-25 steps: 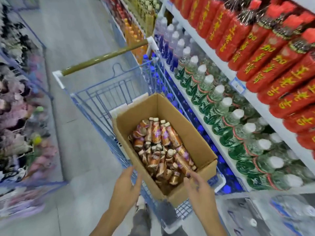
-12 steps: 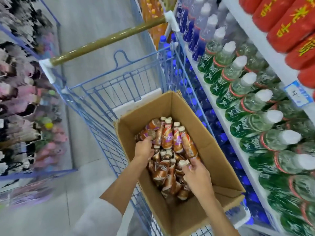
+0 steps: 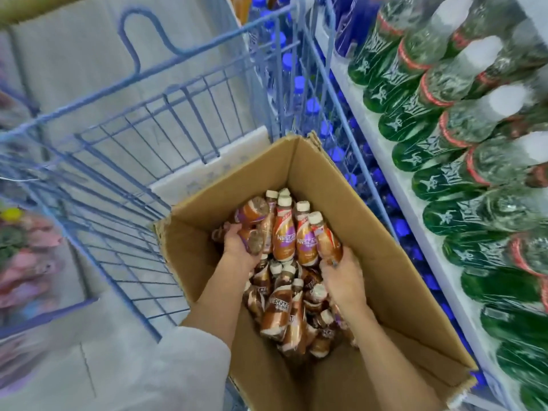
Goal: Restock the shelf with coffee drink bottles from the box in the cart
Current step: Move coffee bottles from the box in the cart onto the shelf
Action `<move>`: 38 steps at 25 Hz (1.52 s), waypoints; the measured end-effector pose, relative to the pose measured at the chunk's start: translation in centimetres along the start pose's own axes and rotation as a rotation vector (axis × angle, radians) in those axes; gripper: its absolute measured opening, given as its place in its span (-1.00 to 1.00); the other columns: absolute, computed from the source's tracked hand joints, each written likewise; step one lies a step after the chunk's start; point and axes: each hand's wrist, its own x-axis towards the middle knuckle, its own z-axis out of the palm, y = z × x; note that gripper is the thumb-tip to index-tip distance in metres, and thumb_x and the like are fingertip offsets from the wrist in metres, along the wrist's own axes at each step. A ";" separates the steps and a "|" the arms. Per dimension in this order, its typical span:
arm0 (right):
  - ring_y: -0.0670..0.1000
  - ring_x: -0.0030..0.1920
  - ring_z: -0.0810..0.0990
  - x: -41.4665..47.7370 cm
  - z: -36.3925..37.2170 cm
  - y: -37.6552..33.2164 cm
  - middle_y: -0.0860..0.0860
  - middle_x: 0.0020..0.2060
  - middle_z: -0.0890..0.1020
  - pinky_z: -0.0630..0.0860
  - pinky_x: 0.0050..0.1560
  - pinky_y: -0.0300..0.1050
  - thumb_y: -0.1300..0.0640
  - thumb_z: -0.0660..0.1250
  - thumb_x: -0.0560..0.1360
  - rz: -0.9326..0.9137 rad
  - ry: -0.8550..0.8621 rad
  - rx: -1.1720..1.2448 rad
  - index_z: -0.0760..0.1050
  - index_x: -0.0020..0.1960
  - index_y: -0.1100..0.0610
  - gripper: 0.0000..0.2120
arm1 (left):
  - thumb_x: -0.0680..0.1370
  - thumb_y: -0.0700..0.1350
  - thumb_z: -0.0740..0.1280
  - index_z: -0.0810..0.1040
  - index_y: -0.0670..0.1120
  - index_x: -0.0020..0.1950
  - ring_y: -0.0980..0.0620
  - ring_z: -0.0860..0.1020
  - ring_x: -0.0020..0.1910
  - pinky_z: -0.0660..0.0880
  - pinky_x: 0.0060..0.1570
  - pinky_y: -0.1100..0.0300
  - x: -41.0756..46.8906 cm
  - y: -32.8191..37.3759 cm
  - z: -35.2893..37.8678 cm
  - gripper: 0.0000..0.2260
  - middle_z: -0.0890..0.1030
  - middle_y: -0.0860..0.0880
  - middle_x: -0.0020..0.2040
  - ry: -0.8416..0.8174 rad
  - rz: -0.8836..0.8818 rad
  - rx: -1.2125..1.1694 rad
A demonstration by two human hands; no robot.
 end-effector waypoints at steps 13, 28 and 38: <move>0.24 0.12 0.56 0.8 4.4 0.6 0.20 0.16 0.42 0.58 0.10 0.14 0.06 0.45 0.50 -0.103 0.331 -0.195 0.34 0.34 0.25 -0.47 | 0.14 0.07 0.68 0.45 0.00 0.33 -0.07 0.70 0.03 0.61 0.15 -0.06 -6.9 -6.6 -8.7 -0.19 0.69 -0.08 0.09 -0.061 0.078 0.795; 0.03 -0.02 0.72 -15.4 -5.2 -2.0 0.09 0.05 0.73 0.62 0.12 0.08 0.05 0.51 0.42 0.179 -0.146 1.135 0.63 0.12 0.05 -0.72 | 0.28 -0.01 0.59 0.57 -0.05 0.28 -0.14 0.70 0.04 0.58 0.18 -0.16 -17.0 -5.5 -8.7 -0.42 0.72 -0.13 0.05 -0.392 0.336 0.755; -0.01 -0.28 0.66 -31.7 -17.8 3.0 0.04 -0.25 0.70 0.59 -0.27 -0.19 0.21 0.40 0.25 -0.149 -0.015 1.639 0.71 -0.23 0.11 -0.86 | 0.12 -0.06 0.48 0.64 -0.09 0.14 0.01 0.60 -0.23 0.51 -0.28 0.18 -29.3 -12.2 -9.0 -0.43 0.67 -0.07 -0.15 -0.931 0.301 0.900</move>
